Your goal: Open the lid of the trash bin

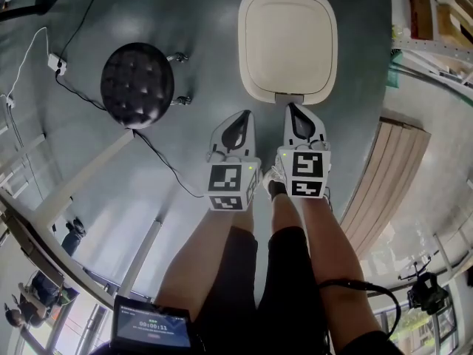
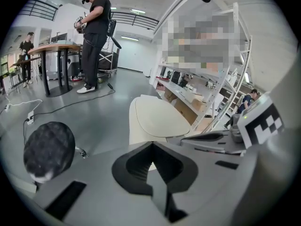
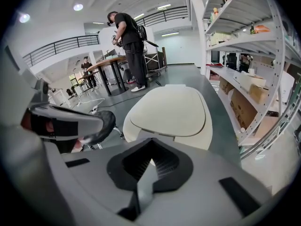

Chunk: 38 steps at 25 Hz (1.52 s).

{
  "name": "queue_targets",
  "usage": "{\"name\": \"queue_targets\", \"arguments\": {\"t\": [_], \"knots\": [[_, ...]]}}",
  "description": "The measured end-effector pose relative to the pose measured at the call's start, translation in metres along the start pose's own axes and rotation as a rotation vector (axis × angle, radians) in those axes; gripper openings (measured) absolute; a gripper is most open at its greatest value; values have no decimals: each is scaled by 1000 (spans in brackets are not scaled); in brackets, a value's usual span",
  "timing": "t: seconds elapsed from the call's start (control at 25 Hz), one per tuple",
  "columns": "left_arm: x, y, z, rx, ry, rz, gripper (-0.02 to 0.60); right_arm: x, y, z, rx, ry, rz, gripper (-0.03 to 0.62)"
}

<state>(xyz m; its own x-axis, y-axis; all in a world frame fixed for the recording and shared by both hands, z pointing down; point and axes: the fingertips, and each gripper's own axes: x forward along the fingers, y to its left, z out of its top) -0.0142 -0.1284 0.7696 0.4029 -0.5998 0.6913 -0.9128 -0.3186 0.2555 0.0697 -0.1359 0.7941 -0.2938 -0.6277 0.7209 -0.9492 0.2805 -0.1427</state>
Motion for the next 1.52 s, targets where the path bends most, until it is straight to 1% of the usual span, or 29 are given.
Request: {"name": "queue_targets", "arguments": {"t": [0.28, 0.6, 1.08, 1.28, 1.52], "knots": [[6, 4, -3, -3, 7, 16, -2, 1, -2, -4, 7, 22, -2, -3], [9, 1, 7, 6, -4, 16, -2, 2, -1, -1, 6, 2, 19, -3], [9, -1, 0, 4, 13, 21, -2, 1, -1, 0, 22, -3, 26, -3], [9, 1, 5, -16, -5, 33, -2, 2, -2, -3, 17, 8, 33, -3], [8, -5, 5, 6, 5, 17, -2, 0, -1, -6, 23, 6, 31, -3]]}}
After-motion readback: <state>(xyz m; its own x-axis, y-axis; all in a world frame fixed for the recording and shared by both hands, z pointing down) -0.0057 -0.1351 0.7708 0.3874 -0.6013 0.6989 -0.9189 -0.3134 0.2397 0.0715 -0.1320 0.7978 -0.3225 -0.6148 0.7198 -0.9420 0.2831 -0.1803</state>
